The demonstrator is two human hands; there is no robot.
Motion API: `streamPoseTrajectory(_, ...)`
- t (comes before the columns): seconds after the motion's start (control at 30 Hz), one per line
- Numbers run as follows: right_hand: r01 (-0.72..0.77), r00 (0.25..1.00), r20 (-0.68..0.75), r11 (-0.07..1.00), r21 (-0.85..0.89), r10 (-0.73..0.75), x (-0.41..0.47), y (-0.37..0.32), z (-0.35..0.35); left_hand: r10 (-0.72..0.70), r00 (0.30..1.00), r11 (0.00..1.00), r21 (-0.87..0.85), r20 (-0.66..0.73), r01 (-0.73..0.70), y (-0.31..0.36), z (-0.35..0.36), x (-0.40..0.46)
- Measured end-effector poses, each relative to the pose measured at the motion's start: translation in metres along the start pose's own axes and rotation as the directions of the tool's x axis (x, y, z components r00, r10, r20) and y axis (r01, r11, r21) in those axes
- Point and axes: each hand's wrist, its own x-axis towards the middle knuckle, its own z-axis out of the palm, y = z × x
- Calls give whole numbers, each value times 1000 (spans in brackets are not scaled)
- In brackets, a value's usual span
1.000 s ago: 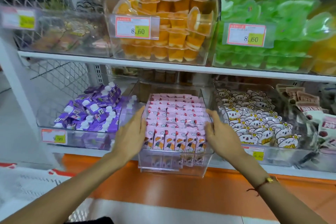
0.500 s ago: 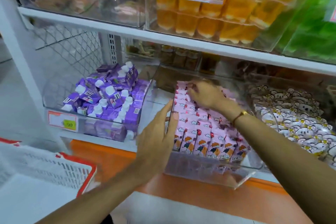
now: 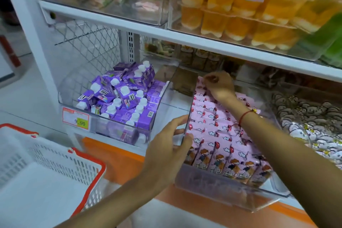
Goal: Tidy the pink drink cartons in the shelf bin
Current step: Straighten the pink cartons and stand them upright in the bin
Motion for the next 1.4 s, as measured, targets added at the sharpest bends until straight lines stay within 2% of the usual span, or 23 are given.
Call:
streamPoseTrajectory(0.1,-15,994,-97,962,274,43,-6,-7,-7,-19,1000,1000,1,-17,19,4,0,1)
streamPoseTrajectory(0.17,-38,984,-133,873,487,117,-17,-17,-15,-42,999,999,-30,-25,41,6,-1,3)
streamPoseTrajectory(0.27,-24,933,-207,624,781,295,-39,-31,-28,-84,996,994,-76,-41,81,10,-4,8)
streamPoseTrajectory(0.33,-71,880,-152,441,894,450,-64,-39,-40,-111,991,991,-83,-78,104,13,-8,11)
streamPoseTrajectory(0.4,-122,847,-69,320,939,528,-91,-43,-54,-109,990,990,-101,-89,99,20,-12,9)
streamPoseTrajectory(0.5,-133,833,-73,326,936,549,-129,-49,-79,6,993,1000,-26,-119,-9,29,-19,1)
streamPoseTrajectory(0.6,-160,883,-36,372,915,469,-164,-59,-94,194,967,980,71,-163,-185,42,-24,-13)
streamPoseTrajectory(0.67,-169,917,-9,410,896,398,-185,-65,-94,242,963,970,32,-120,-240,48,-21,-24)
streamPoseTrajectory(0.73,-166,945,14,440,882,327,-201,-68,-90,231,972,973,-14,-37,-232,52,-17,-35)
streamPoseTrajectory(0.8,-162,965,49,442,882,256,-211,-66,-87,221,975,975,16,33,-222,51,-17,-40)
streamPoseTrajectory(0.9,-207,973,152,373,904,172,-221,-56,-86,210,969,974,55,127,-219,48,-22,-45)
streamPoseTrajectory(1.0,-286,954,247,268,920,172,-225,-49,-87,215,959,976,-16,182,-216,49,-23,-47)
streamPoseTrajectory(1.07,-299,946,259,223,928,193,-226,-45,-87,211,956,977,-45,202,-206,49,-16,-48)
streamPoseTrajectory(1.17,-315,936,272,189,930,223,-228,-38,-87,165,960,978,-163,224,-130,43,-5,-51)
streamPoseTrajectory(1.27,-353,922,311,172,920,231,-233,-33,-90,131,962,978,-190,239,-86,36,-2,-54)
streamPoseTrajectory(1.33,-351,921,308,161,923,239,-235,-33,-90,137,969,986,-125,206,-113,36,-5,-56)
streamPoseTrajectory(1.4,-322,929,273,179,930,251,-237,-33,-90,271,953,946,149,132,-289,37,-11,-57)
